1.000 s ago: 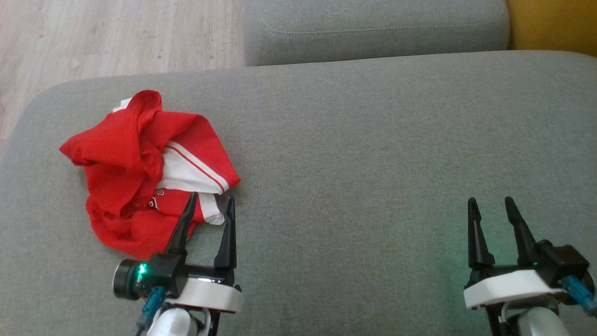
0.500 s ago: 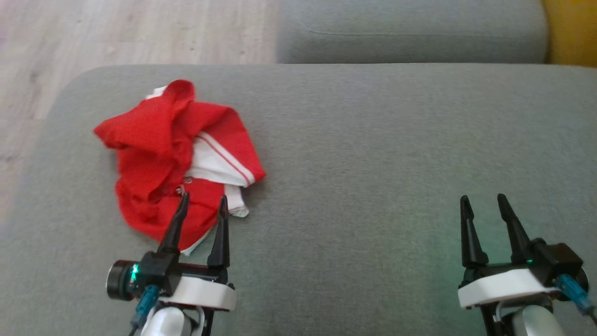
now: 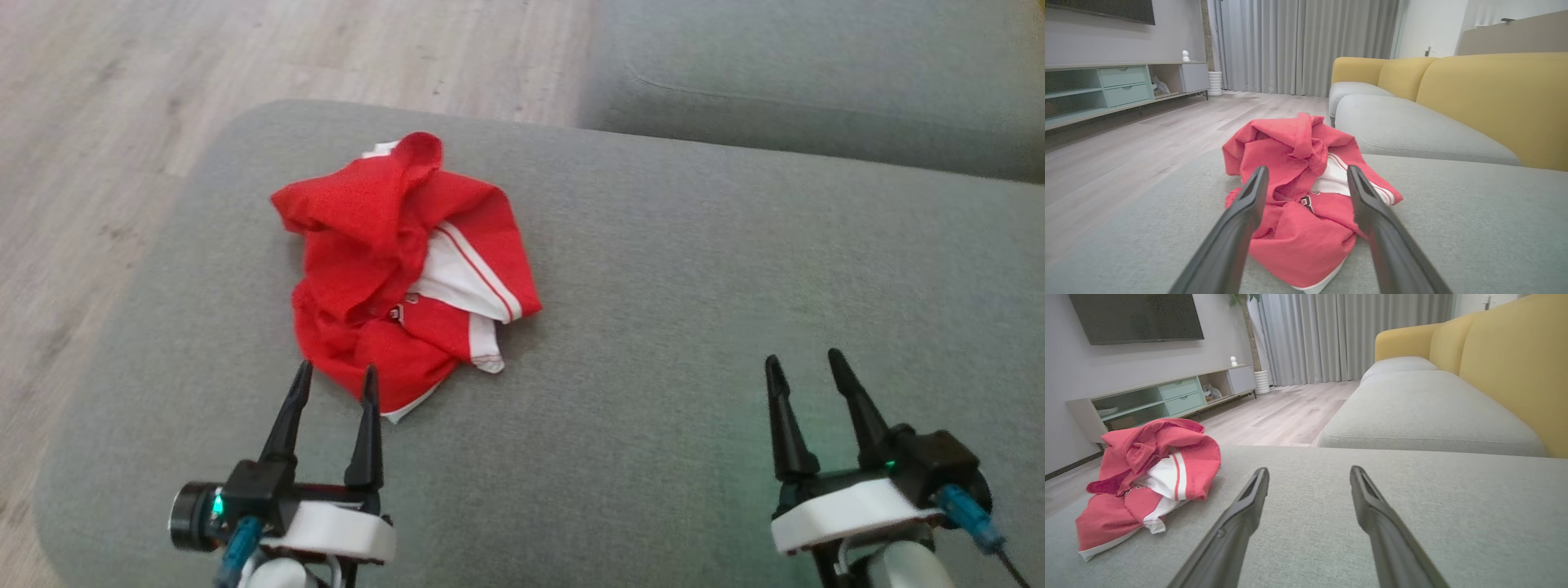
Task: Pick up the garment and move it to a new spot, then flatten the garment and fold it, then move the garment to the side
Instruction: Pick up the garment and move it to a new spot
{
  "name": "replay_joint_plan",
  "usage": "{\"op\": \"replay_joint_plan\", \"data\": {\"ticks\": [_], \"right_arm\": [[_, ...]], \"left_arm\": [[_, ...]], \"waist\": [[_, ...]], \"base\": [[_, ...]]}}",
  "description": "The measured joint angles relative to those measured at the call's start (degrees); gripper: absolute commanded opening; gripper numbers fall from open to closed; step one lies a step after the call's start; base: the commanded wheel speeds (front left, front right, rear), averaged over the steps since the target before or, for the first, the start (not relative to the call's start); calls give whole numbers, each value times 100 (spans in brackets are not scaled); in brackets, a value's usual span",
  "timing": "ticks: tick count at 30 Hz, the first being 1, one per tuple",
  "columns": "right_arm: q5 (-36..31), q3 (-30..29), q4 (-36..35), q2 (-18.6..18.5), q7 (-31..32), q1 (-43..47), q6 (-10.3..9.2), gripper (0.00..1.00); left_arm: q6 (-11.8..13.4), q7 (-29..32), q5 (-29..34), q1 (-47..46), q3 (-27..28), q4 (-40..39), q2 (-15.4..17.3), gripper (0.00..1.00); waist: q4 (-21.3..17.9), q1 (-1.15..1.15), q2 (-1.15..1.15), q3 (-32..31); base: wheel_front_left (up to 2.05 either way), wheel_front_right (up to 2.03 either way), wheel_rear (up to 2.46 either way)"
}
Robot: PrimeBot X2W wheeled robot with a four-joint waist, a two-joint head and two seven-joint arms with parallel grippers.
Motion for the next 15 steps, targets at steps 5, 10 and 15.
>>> {"op": "replay_joint_plan", "data": {"ticks": [5, 10, 15], "right_arm": [[0, 177, 45, 0, 0, 65, 0, 100], [2, 304, 81, 0, 0, 123, 0, 100], [42, 354, 78, 0, 0, 122, 0, 100]], "left_arm": [[-7, 0, 19, 57, 137, 5, -1, 100], [-53, 0, 105, 68, 192, 4, -2, 100], [-60, 0, 164, 151, 272, 3, 0, 100]], "waist": [[228, 0, 0, -70], [387, 0, 0, -117], [406, 0, 0, -65]], "base": [[0, 0, 0], [0, 0, 0], [0, 0, 0]]}}
